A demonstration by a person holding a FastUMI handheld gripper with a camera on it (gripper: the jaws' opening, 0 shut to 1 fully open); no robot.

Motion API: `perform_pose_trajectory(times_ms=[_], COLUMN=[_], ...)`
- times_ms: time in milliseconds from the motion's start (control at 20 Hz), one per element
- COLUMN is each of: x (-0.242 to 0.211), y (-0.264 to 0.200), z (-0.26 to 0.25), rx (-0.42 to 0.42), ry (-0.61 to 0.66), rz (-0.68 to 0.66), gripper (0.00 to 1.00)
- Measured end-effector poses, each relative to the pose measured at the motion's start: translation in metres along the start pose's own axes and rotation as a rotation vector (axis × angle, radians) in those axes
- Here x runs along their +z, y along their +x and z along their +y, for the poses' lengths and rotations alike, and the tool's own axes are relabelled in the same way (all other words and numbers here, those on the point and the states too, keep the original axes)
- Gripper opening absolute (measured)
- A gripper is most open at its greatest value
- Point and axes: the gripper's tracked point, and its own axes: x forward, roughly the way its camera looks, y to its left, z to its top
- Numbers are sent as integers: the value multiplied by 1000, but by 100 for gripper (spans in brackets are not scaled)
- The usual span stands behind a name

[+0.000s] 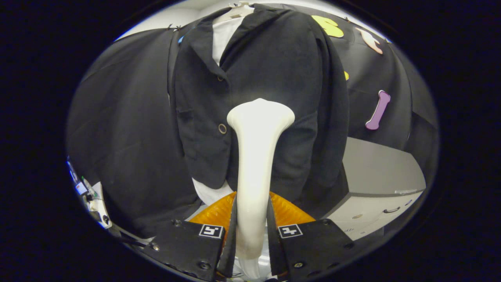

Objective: Iron the clothes twice with a garment steamer, once on the left side and once on the right side.

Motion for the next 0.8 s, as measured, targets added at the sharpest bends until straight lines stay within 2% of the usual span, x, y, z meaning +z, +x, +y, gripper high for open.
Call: perform_pose_trajectory(times_ms=[450, 800], x=[-65, -51], y=[15, 2], z=[-3, -3], rx=[-5, -7], ry=[10, 17], rz=[131, 106], gripper=[38, 38])
